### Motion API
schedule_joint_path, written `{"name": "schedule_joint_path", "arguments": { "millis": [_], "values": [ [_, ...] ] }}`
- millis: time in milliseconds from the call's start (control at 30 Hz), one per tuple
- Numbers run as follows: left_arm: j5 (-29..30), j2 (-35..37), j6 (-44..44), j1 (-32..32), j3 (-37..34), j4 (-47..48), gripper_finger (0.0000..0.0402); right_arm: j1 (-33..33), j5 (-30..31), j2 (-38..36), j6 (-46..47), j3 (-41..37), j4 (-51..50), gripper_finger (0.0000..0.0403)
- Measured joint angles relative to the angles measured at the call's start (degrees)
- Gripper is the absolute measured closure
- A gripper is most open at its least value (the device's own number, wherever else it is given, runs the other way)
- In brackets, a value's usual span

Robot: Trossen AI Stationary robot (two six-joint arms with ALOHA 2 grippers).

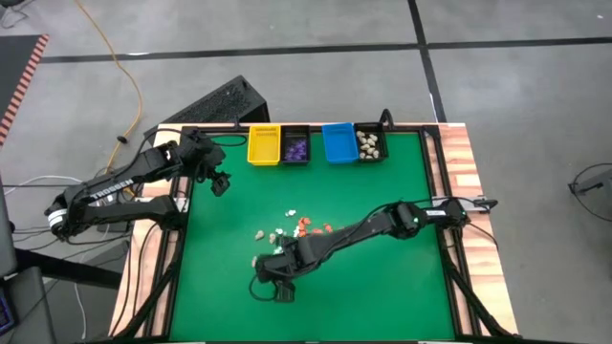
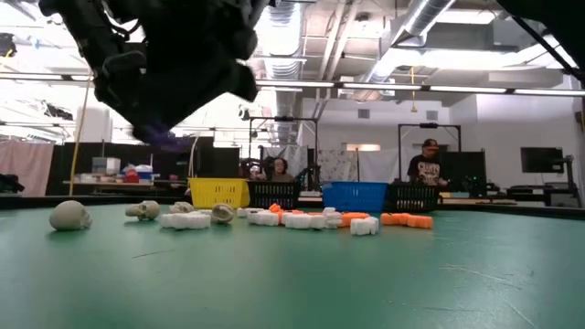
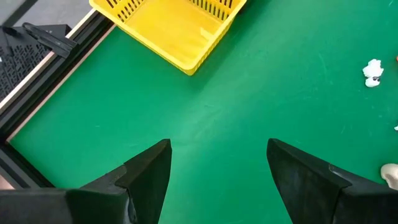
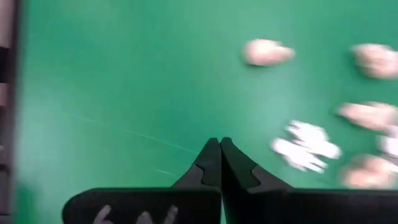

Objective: Sort Halloween decoration
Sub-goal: Put the purple spider toy into the left black basket

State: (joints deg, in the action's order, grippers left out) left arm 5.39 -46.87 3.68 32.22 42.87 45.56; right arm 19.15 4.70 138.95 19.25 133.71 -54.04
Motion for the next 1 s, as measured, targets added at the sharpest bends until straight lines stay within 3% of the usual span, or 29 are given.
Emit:
{"name": "schedule_joint_path", "arguments": {
  "millis": [267, 533, 833, 1000],
  "values": [
    [0.0, 0.0, 0.0, 0.0, 0.0, 0.0, 0.0145, -6.8, 7.4, -6.8, -3.9, 0.0, -10.5, 0.0386],
    [0.0, 0.0, 0.5, 0.0, 0.0, 0.0, 0.0145, -19.6, 10.5, -11.7, -11.9, 0.1, -10.2, 0.0386],
    [0.0, 0.0, 3.3, 0.0, 0.0, -0.1, 0.0145, -33.9, 8.3, -11.5, -24.0, 0.1, -5.9, 0.0385],
    [0.0, 0.0, 4.4, 0.0, 0.0, -0.5, 0.0145, -40.3, 1.8, -10.4, -27.7, 0.0, -4.9, 0.0375]
  ]
}}
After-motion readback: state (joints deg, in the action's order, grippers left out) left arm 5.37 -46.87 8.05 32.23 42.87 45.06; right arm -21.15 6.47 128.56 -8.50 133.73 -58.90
